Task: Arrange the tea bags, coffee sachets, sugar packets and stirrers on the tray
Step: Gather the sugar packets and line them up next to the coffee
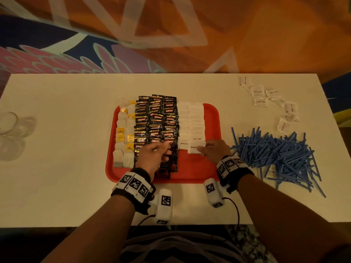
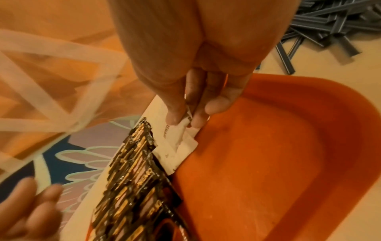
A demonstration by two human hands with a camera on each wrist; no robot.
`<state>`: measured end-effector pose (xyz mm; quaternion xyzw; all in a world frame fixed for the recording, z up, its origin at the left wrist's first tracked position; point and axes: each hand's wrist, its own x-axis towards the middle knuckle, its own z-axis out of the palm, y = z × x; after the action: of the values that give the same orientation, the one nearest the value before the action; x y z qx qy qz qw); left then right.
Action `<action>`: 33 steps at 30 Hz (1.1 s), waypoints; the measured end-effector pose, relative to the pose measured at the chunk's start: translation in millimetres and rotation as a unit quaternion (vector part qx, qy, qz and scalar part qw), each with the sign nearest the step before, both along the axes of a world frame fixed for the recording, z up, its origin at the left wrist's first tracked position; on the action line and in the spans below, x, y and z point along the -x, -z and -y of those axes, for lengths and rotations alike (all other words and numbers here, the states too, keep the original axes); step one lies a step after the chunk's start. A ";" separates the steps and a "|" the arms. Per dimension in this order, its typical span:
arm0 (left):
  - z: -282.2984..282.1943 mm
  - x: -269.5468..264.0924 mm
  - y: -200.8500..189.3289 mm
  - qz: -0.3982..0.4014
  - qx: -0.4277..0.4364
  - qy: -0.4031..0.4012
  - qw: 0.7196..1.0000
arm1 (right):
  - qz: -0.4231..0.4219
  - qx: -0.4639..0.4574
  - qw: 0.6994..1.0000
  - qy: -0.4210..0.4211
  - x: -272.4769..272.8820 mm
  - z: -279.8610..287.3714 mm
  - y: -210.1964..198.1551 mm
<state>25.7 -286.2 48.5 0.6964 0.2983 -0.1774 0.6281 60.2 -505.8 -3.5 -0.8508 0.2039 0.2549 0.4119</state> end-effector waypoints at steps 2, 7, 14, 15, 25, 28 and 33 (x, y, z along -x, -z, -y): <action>-4.3 2.7 3.5 -0.008 -0.007 -0.008 1.000 | -0.013 0.010 1.000 0.010 -6.4 1.2 8.8; -10.7 5.0 7.3 -0.014 -0.027 -0.021 0.999 | -0.010 -0.001 0.999 0.040 -16.2 0.8 21.3; -8.2 5.5 9.4 -0.038 -0.019 -0.038 0.998 | 0.035 0.103 0.994 0.033 -19.7 -6.2 23.1; -6.6 5.4 9.1 -0.042 -0.016 -0.041 0.998 | 0.049 0.098 0.993 0.039 -18.6 -6.1 21.9; -8.7 8.3 4.8 -0.060 0.017 -0.056 0.996 | 0.132 0.055 0.978 -0.153 -10.6 -18.1 33.2; -14.6 12.0 4.6 -0.064 0.041 -0.056 0.996 | 0.134 0.044 0.980 -0.138 -11.1 -18.6 33.4; -14.1 10.0 -2.1 -0.082 0.108 -0.079 0.988 | 0.189 0.016 0.980 -0.066 -8.0 -19.4 18.1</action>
<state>15.7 -272.1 50.7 0.5821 0.3817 -0.2149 0.6850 68.2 -486.4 -21.7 -0.9017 0.0694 0.1124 0.4116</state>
